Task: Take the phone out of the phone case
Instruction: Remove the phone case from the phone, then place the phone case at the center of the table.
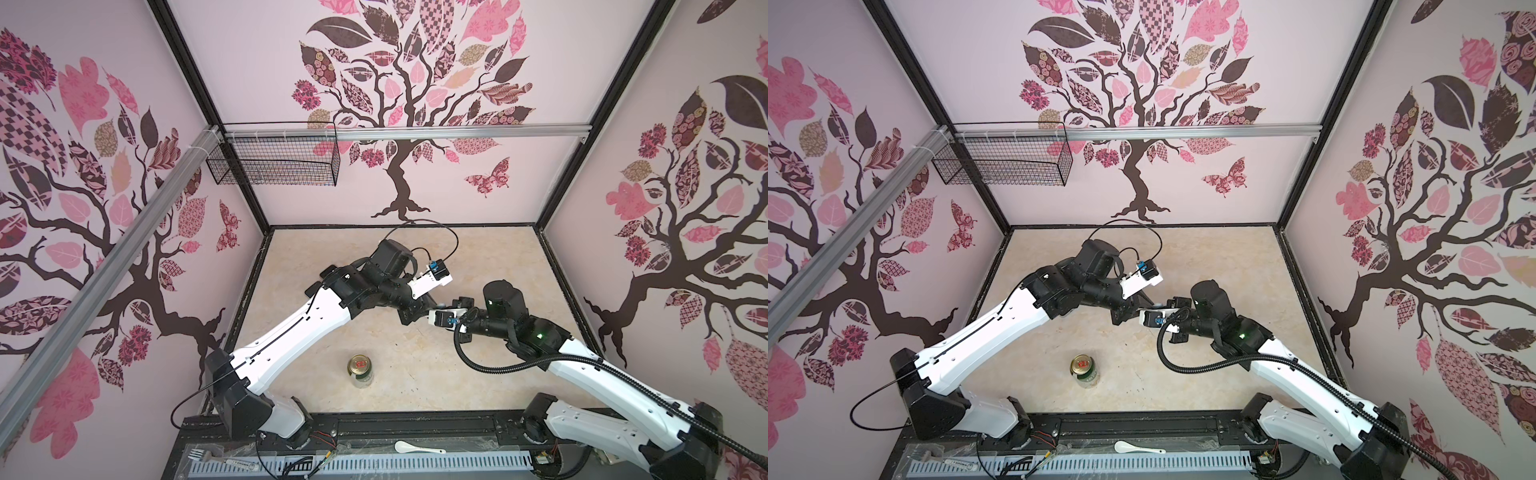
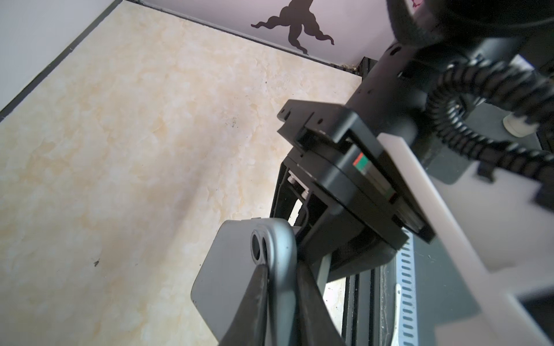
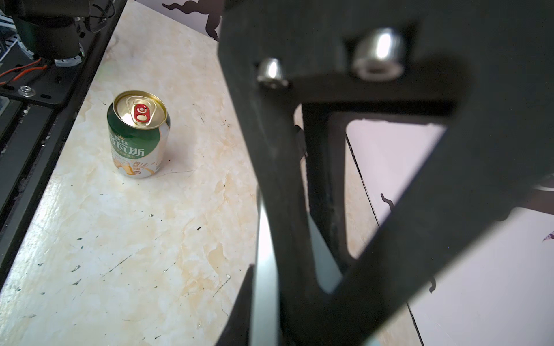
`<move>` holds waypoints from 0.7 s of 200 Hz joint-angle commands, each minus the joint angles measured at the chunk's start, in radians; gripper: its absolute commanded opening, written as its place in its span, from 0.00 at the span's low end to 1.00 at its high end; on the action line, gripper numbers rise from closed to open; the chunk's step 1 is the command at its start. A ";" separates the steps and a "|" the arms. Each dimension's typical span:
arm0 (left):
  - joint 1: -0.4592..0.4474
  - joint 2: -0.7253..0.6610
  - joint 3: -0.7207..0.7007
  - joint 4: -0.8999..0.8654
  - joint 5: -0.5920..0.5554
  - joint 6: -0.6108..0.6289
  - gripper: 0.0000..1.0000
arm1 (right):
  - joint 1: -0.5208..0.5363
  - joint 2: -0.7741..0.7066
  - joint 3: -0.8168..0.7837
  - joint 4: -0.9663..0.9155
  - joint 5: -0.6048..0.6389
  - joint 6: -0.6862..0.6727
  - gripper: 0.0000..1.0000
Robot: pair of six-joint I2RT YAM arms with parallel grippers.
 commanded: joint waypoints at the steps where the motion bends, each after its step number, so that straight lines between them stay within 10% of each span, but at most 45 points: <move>1: 0.017 0.016 0.048 -0.054 -0.069 0.029 0.03 | 0.004 -0.030 0.044 0.041 -0.041 -0.019 0.00; 72: 0.071 -0.003 0.061 -0.021 -0.137 -0.006 0.00 | 0.006 -0.050 0.014 -0.040 -0.075 -0.034 0.00; 140: 0.288 0.009 0.043 -0.020 0.055 -0.068 0.00 | 0.001 -0.144 -0.079 0.077 0.163 0.518 0.00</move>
